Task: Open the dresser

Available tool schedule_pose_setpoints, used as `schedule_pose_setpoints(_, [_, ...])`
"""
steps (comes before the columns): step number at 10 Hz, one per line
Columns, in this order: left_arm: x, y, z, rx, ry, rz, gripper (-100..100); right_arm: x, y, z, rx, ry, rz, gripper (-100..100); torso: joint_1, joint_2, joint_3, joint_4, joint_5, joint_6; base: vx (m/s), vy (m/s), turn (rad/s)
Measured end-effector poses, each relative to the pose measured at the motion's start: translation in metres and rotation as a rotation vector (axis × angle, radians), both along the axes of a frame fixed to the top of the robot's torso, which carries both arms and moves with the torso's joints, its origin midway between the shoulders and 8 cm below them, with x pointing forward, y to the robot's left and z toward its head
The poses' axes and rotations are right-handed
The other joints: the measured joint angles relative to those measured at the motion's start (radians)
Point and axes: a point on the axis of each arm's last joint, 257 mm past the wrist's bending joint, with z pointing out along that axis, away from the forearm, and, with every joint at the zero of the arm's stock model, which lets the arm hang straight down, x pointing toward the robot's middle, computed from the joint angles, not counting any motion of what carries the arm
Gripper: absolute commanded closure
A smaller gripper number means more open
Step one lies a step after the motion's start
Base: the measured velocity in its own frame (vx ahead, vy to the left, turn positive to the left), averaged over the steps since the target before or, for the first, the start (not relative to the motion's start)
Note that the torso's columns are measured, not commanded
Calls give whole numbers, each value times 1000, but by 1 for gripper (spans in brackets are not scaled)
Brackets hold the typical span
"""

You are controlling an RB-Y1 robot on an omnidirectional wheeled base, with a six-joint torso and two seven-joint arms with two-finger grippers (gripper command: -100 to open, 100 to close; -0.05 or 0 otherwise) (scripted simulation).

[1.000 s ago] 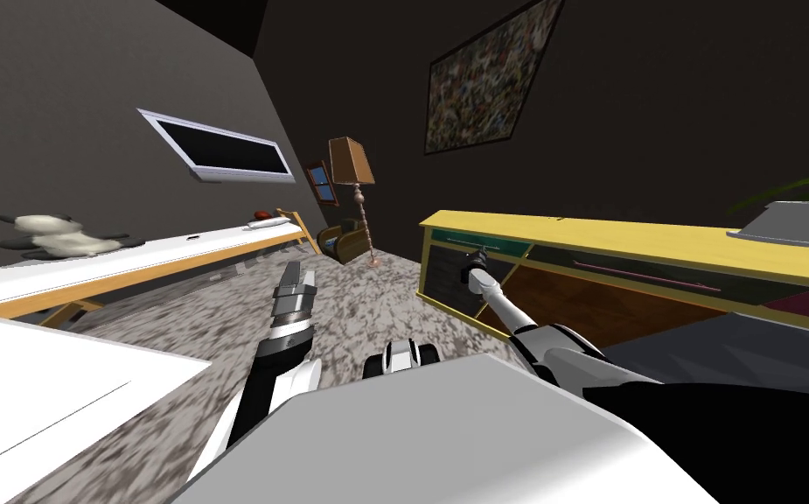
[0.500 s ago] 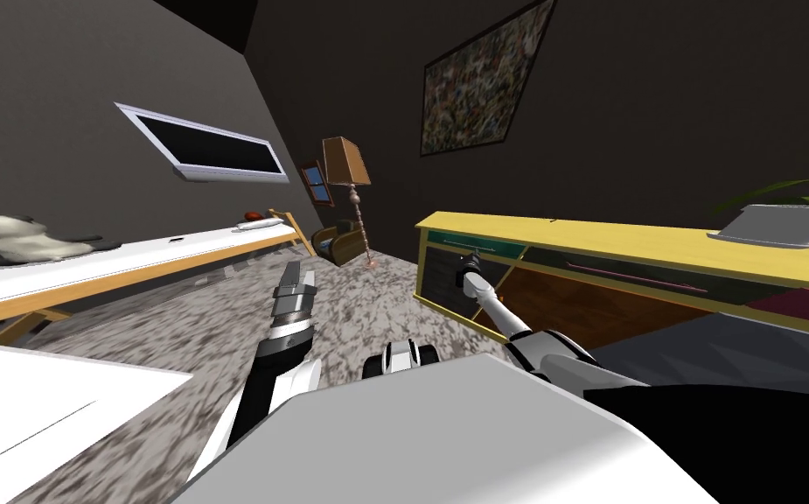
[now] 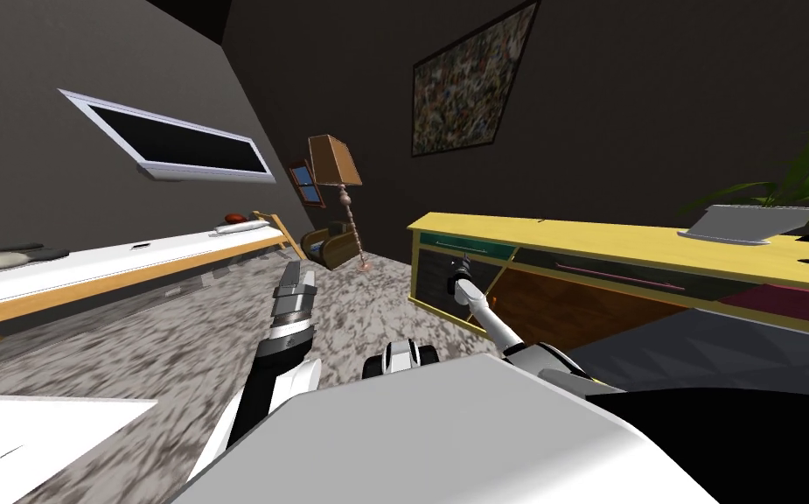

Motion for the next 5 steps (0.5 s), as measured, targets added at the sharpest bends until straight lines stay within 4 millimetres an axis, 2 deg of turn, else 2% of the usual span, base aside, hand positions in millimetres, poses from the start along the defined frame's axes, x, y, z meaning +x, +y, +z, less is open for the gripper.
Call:
schedule_pose_setpoints(1, [0, 0, 0, 0, 0, 0, 0, 0, 7, 4, 1, -11, 11, -100, 2, 2, 1, 1, 1, 0, 90, -73, -159])
schedule_pose_setpoints(2, [0, 0, 0, 0, 0, 0, 0, -7, 21, -7, 6, 4, 24, -100, -1, 1, 1, 0, 0, 1, 82, -82, -90])
schedule_pose_setpoints(3, [0, 0, 0, 0, 0, 0, 0, -9, 35, -7, 10, 4, 37, -100, -1, 1, 1, 0, 0, 0, 25, -39, 21])
schedule_pose_setpoints(4, [0, 0, 0, 0, 0, 0, 0, -10, 42, -1, 4, -5, 46, -100, 1, 4, 2, 1, 0, 0, 56, -80, -134])
schedule_pose_setpoints(5, [0, 0, 0, 0, 0, 0, 0, -13, 58, -3, 4, -1, 60, -100, -1, 2, 2, 1, 0, 1, 73, -79, -96])
